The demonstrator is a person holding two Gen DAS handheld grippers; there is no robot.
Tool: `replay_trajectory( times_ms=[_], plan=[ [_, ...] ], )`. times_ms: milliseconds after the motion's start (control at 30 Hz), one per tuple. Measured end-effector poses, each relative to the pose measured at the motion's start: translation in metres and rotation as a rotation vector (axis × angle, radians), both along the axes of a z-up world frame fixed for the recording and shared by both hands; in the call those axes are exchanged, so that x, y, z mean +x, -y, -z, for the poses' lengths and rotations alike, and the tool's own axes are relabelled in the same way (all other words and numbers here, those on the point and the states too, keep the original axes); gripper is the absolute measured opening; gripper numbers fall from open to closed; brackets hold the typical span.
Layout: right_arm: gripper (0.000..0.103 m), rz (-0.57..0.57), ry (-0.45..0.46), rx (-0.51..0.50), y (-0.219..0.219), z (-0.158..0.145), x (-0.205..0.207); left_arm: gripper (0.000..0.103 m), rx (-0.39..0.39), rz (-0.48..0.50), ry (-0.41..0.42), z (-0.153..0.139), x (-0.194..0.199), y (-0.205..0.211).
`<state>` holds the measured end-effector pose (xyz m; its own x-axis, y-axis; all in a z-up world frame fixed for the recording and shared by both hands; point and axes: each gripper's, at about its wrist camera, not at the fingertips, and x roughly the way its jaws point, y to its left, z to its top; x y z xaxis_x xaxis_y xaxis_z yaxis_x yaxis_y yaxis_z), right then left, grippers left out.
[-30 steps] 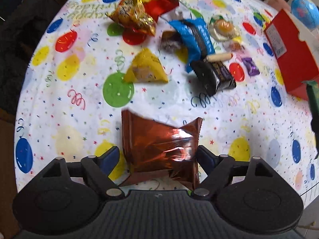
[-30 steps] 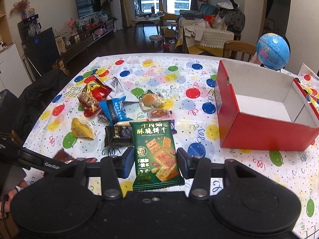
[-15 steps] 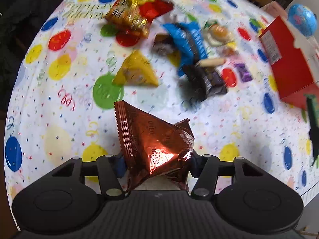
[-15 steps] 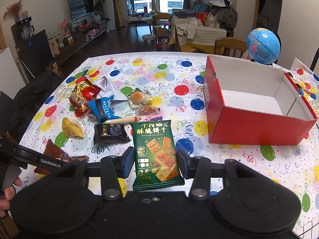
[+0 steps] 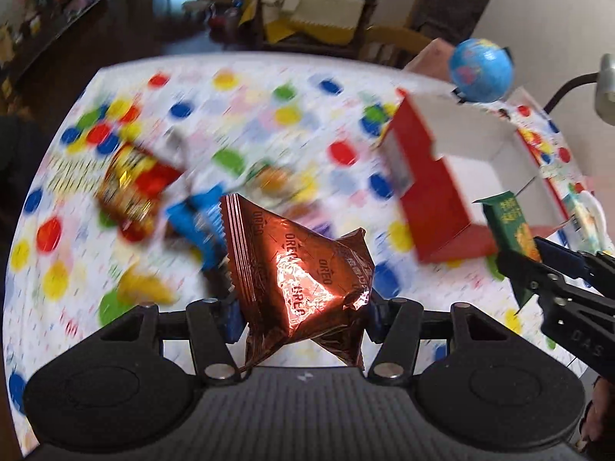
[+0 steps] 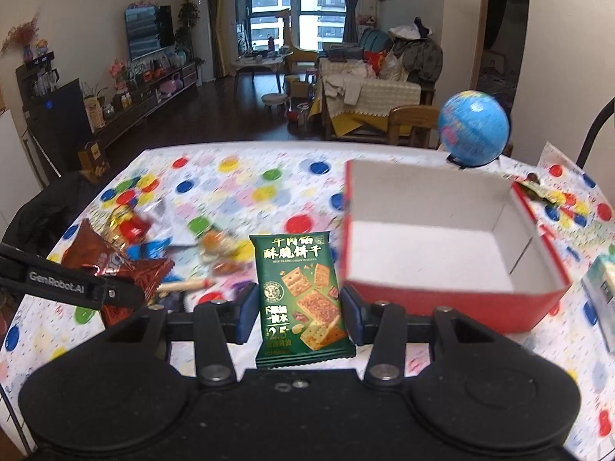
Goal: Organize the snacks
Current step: 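Lift the copper bag with the left tool while the right tool carries the green packet to the red box, then lower the copper bag into the box and open the left tool while the right tool releases the green packet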
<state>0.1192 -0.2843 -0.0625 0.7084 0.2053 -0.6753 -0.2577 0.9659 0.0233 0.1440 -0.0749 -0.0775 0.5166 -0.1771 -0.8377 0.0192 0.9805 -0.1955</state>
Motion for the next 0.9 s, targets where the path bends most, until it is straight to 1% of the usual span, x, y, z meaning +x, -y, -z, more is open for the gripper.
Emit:
replay_trajectory(
  times_ms=[267, 467, 700, 900],
  plan=[
    [0.044, 0.041, 0.015, 0.002, 0.057, -0.008, 0.036, 0.057, 0.013, 0.048, 0.036, -0.017, 0.042, 0.062],
    [0.044, 0.074, -0.003, 0.026, 0.101, -0.006, 0.064, 0.057, 0.034, 0.087, 0.049, -0.021, 0.070, 0.109],
    [0.044, 0.096, -0.015, 0.018, 0.137, 0.002, 0.089, 0.057, 0.046, 0.150, 0.056, -0.019, 0.095, 0.162],
    [0.044, 0.111, -0.033, 0.005, 0.159, 0.013, 0.109, 0.057, 0.081, 0.201, 0.054, -0.010, 0.119, 0.200]
  ],
)
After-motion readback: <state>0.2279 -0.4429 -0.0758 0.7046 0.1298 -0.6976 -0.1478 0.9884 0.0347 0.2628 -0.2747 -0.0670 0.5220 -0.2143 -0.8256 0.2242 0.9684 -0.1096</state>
